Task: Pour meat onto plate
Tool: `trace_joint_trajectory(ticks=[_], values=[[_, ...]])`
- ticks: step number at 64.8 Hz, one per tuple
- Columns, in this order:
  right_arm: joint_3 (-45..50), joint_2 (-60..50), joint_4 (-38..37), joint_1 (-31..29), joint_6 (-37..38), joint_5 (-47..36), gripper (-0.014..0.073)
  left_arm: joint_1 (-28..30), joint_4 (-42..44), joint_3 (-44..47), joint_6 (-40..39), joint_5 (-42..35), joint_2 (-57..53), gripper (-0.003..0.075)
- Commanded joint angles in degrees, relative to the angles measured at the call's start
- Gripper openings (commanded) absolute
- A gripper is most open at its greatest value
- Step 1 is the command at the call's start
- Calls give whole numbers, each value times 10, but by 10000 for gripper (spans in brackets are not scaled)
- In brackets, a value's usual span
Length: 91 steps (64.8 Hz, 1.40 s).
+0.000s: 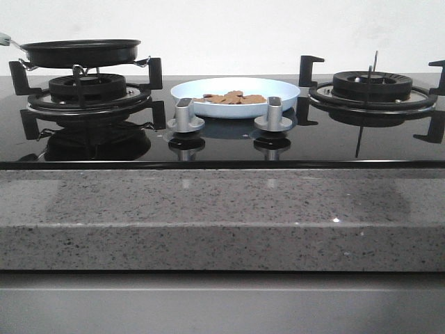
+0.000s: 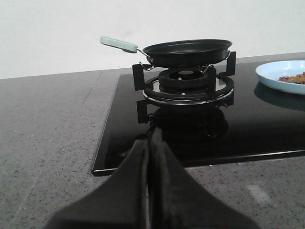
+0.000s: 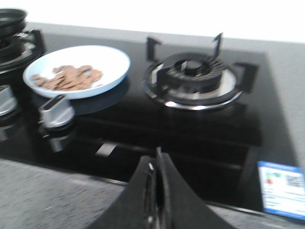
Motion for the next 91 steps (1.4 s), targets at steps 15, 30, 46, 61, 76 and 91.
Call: trace_joint_trajectory(ticks=[15,30,46,61,76,91], values=[[119,-132,-62,-80,83,-102,-71,-3,-6,3,-6,-49,-9,-20],[189,-230,-63,-83,87,-58,-71,-3,-6,3,-6,-49,-9,-20],[189,-229,-63,-83,87,-43,-71,-3,-6,3,-6,-49,-9,-20],[189,-229,-63,-83,87,-43,-71,-3,-6,3,-6,-49,-9,-20],[189,-229,-63,-83,87,-43,-71,-3,-6,3,-6,-49,-9,-20],[189,-229,-63,-83,87,-43,-71,-3,-6,3,-6,-49,-9,-20]])
